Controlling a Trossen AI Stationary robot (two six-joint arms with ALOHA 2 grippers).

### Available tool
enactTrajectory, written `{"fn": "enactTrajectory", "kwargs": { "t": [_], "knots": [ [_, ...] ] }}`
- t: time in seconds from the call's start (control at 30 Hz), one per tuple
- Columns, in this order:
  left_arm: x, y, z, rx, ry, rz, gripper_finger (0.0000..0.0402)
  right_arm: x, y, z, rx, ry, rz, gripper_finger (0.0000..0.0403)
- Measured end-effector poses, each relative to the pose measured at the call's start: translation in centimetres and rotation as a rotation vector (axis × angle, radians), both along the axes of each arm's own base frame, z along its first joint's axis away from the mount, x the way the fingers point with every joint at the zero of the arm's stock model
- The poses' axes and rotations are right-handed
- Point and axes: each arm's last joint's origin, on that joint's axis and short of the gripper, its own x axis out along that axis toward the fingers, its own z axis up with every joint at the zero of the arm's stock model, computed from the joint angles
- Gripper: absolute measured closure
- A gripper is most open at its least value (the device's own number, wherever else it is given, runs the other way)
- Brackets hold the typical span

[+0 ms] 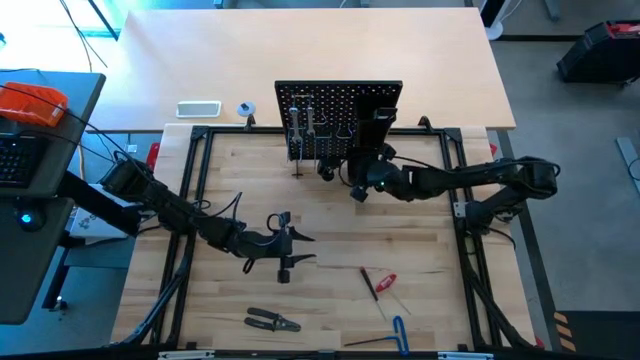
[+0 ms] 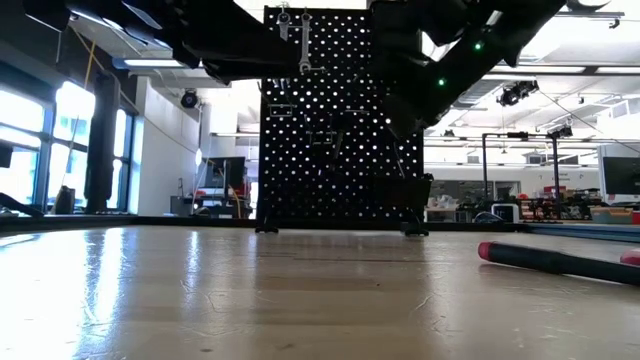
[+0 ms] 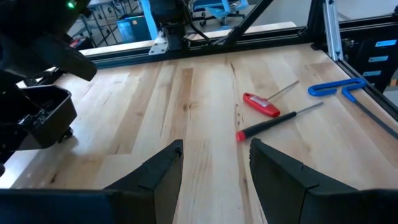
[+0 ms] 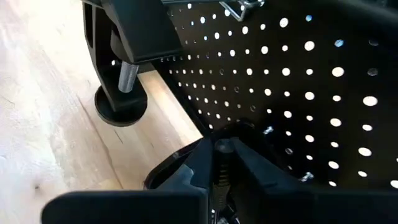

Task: Hang tools onto peg board
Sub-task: Put the black screwdriver into the bottom peg board bin

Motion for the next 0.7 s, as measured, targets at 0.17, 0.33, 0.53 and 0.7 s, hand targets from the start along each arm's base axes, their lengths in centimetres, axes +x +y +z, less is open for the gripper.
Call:
{"fn": "enactTrajectory", "kwargs": {
  "t": [0.17, 0.33, 0.53, 0.7],
  "knots": [
    [0.0, 0.0, 0.0, 0.0, -0.001, 0.001, 0.0229, -0.1, -0.9, -0.2, 0.06, -0.013, 0.008, 0.0377],
    [0.0, 0.0, 0.0, 0.0, -0.001, 0.001, 0.0229, -0.3, -1.6, -0.3, 0.083, -0.019, -0.017, 0.0376],
    [0.0, 0.0, 0.0, -0.007, -0.001, 0.003, 0.0229, -0.5, -2.2, -0.4, 0.14, -0.034, 0.004, 0.0349],
    [0.0, 0.0, 0.0, -0.008, -0.001, 0.003, 0.0229, -0.5, -2.2, -0.4, 0.144, -0.034, 0.009, 0.0311]
  ]
}}
